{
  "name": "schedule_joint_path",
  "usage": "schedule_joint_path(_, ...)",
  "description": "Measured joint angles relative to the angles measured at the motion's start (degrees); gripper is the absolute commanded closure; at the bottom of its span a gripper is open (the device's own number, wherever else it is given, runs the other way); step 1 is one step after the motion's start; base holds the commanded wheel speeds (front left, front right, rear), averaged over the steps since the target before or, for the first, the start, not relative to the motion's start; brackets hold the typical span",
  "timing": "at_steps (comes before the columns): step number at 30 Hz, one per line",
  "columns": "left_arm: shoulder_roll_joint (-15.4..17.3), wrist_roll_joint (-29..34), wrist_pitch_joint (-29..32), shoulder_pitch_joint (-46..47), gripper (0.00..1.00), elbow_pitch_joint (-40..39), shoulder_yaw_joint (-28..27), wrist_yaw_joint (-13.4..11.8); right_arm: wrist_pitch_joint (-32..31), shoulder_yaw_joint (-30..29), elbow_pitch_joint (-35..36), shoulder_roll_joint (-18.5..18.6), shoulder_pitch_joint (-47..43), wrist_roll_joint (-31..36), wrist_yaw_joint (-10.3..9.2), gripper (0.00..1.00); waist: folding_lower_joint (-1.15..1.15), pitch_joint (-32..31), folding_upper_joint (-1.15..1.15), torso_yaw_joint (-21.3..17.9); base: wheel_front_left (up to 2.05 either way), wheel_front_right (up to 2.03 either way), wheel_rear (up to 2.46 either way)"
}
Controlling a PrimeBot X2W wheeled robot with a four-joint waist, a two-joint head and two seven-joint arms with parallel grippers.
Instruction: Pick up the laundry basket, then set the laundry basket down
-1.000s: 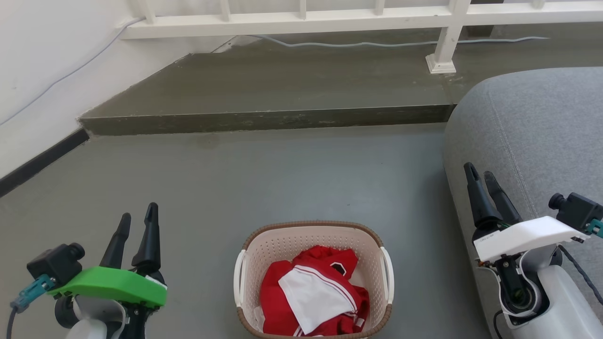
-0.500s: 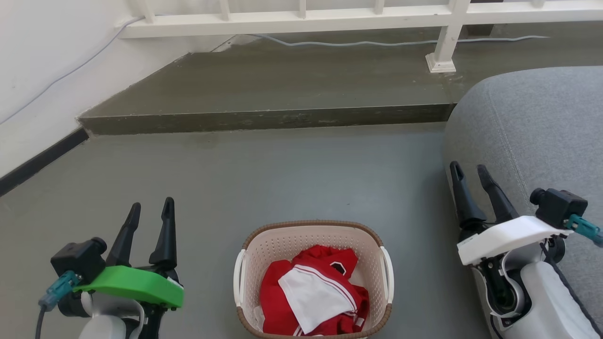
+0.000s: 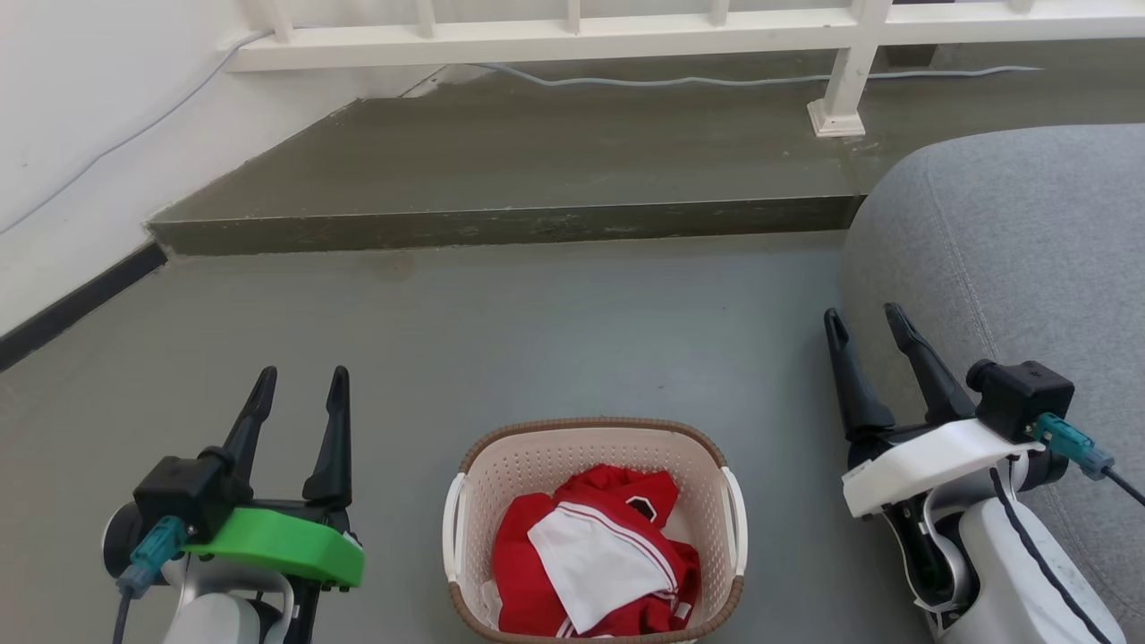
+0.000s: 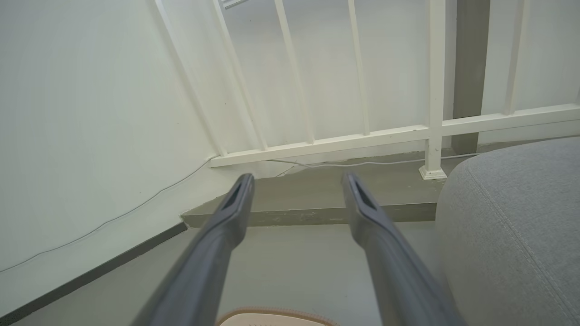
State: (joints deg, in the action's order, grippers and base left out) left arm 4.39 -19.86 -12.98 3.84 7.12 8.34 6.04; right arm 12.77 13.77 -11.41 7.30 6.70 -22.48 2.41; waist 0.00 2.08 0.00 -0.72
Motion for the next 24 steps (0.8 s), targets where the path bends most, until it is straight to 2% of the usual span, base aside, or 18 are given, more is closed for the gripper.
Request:
schedule_joint_path(7,-0.20,4.98,-1.29,0.05,0.00,-0.86,0.49,0.04,1.41,0.76,0.37,-0.09,0.31,5.54,0.00,0.00,0.00,0.12,0.00,-0.30,0.00,0.00,0.00)
schedule_joint_path(24,-0.75,6.45,-1.29,0.13,0.00,-0.90,-0.46,0.26,1.67,-0.47,0.63,-1.55,0.57,6.39,0.59,0.00,0.00,0.70,0.00,-0.47,0.00,0.00,0.00)
